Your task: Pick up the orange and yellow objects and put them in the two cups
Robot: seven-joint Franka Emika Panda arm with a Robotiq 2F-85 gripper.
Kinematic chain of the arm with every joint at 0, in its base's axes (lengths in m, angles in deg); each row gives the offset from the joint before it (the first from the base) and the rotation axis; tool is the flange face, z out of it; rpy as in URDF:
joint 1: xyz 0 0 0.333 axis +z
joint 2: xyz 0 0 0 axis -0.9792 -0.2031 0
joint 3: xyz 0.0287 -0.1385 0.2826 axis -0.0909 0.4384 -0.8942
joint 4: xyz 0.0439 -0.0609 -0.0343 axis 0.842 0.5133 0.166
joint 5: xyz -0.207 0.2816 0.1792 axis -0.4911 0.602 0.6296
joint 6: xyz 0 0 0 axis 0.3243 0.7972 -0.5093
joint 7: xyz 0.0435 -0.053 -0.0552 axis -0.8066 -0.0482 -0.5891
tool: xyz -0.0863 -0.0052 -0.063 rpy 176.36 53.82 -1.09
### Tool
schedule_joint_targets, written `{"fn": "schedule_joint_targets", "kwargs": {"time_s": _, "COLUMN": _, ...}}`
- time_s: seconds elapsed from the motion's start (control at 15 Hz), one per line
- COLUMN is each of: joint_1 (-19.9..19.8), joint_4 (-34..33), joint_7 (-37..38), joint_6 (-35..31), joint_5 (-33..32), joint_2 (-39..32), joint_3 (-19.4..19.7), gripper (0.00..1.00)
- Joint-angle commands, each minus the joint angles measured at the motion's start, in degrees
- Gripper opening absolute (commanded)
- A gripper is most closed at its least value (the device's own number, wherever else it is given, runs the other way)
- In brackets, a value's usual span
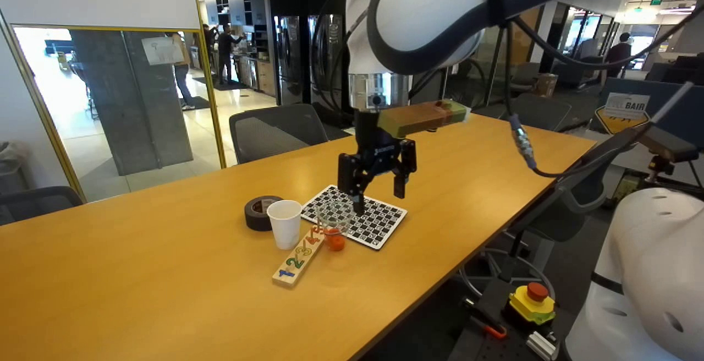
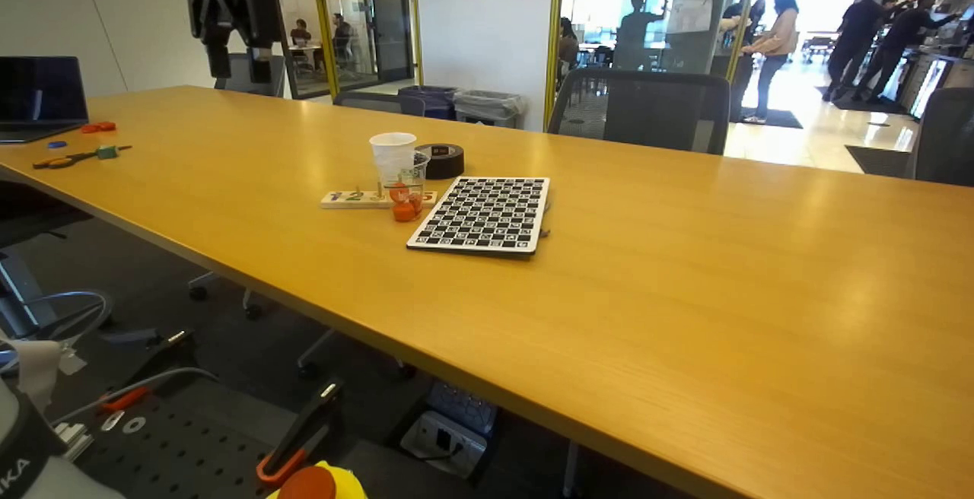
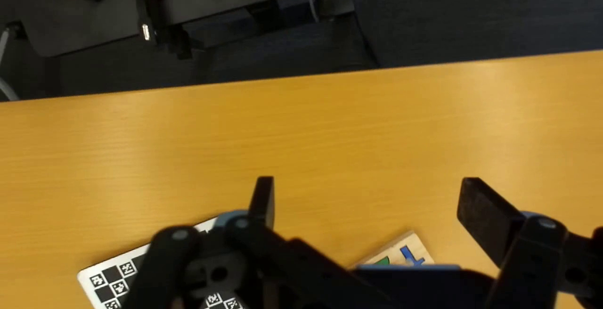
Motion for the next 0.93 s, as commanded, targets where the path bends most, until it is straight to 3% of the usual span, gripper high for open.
{"fn": "schedule_joint_targets", "kwargs": {"time_s": 0.0, "joint_1": 0.4, "joint_4": 7.8, "joint_7": -4.9, "joint_6": 1.5, "joint_5": 2.2, "joint_2": 11.0, "joint_3": -1.2, "gripper": 1.0}}
{"fn": "schedule_joint_targets", "kwargs": {"time_s": 0.33, "joint_1": 0.0, "joint_4": 10.4, "joint_7": -7.9, "joint_6": 3.8, "joint_5": 4.8, "joint_2": 16.1, "joint_3": -0.8, "gripper": 1.0}}
{"fn": "schedule_joint_targets", "kwargs": {"time_s": 0.87, "joint_1": -1.0, "joint_4": 10.3, "joint_7": -7.4, "joint_6": 3.6, "joint_5": 4.7, "joint_2": 15.3, "joint_3": -1.9, "gripper": 1.0}}
